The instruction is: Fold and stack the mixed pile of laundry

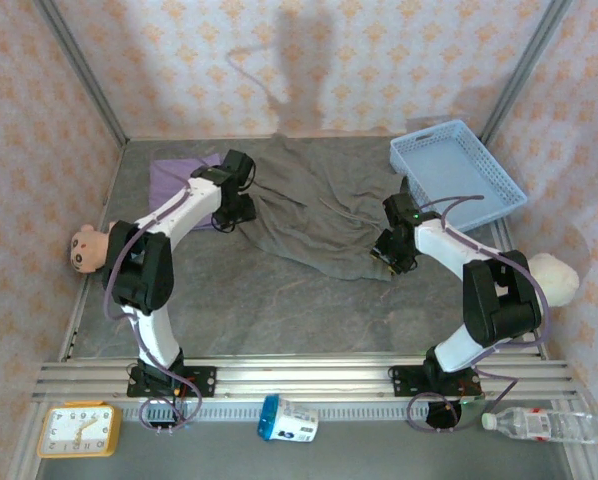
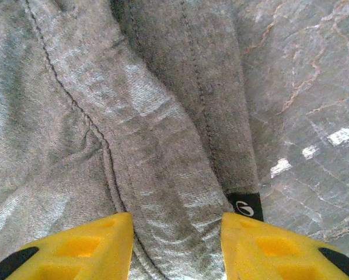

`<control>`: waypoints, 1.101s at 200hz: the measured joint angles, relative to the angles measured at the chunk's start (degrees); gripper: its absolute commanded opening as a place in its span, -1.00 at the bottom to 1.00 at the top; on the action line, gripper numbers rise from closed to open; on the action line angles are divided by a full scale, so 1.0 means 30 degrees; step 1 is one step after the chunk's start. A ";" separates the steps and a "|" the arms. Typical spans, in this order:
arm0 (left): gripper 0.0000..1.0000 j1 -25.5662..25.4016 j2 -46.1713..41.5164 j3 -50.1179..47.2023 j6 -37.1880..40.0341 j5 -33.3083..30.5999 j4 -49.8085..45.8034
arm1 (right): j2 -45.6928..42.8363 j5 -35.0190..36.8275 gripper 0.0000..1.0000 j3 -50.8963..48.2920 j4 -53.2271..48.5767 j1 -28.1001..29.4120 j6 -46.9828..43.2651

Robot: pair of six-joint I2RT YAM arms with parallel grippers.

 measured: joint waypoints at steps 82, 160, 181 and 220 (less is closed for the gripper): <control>-0.74 0.0015 0.3636 -0.0022 -0.2310 0.0444 0.2244 | -0.0255 0.0452 -0.12 -0.0517 -0.0270 -0.0219 -0.0022; -0.67 -0.1326 -0.1858 -0.7045 -0.3264 0.1100 0.2550 | -0.0466 0.1472 -0.13 -0.1195 -0.0459 -0.1246 0.0146; -0.06 -0.1858 -0.3410 -0.8910 -0.3861 0.1362 0.2222 | -0.1341 0.1494 -0.12 -0.1880 -0.0641 -0.1290 0.0138; 0.27 -0.1552 -0.4444 -0.9071 -0.3963 0.0619 0.0940 | -0.3971 0.0619 0.11 -0.2674 -0.0896 -0.1246 -0.0168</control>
